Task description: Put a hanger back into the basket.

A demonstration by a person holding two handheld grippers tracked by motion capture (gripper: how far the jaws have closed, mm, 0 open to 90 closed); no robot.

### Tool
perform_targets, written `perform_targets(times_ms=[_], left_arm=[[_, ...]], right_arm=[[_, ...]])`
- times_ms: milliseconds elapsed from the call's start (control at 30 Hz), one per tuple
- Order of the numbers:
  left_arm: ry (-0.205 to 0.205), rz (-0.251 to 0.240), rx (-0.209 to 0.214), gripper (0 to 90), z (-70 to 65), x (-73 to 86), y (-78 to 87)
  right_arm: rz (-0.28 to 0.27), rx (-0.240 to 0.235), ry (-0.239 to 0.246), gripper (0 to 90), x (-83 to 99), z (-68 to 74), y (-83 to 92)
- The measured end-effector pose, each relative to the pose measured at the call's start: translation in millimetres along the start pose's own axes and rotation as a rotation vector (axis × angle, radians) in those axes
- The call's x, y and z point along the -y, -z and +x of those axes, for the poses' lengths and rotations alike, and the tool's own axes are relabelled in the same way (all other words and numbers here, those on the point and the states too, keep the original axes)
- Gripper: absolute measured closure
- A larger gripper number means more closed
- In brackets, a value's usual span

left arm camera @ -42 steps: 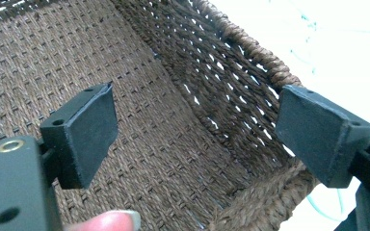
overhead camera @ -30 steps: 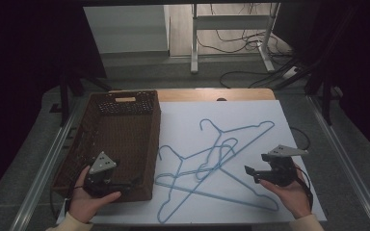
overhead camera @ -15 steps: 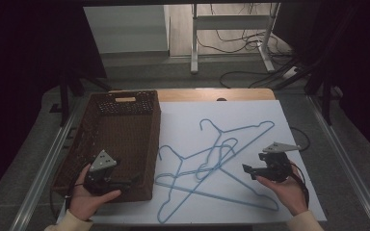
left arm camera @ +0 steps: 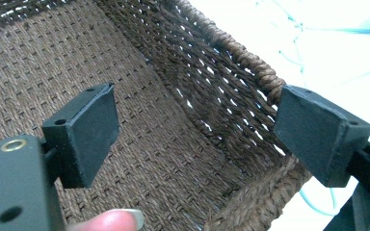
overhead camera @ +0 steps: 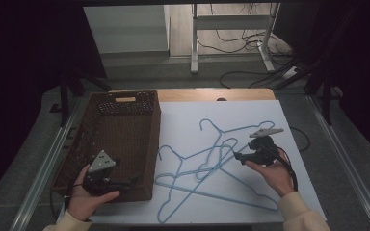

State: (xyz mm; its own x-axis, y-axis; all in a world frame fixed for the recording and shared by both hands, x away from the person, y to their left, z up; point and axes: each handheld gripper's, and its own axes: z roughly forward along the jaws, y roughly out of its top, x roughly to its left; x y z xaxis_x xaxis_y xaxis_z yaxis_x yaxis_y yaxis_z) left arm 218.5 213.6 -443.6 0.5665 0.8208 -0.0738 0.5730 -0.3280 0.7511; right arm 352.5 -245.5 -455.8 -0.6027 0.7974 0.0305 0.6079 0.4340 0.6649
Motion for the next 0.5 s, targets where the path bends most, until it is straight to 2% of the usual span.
perform_targets(times_ms=[267, 500], left_arm=[[-0.008, 0.018, -0.003, 16.4, -0.6, 0.3, -3.2], [-0.009, 0.014, -0.009, 16.4, -0.8, -0.8, -2.5]], right_arm=[[0.059, -0.010, -0.032, 33.5, -26.2, -12.2, -24.1], [0.099, -0.020, -0.023, 35.7, -52.5, -15.9, -47.3]])
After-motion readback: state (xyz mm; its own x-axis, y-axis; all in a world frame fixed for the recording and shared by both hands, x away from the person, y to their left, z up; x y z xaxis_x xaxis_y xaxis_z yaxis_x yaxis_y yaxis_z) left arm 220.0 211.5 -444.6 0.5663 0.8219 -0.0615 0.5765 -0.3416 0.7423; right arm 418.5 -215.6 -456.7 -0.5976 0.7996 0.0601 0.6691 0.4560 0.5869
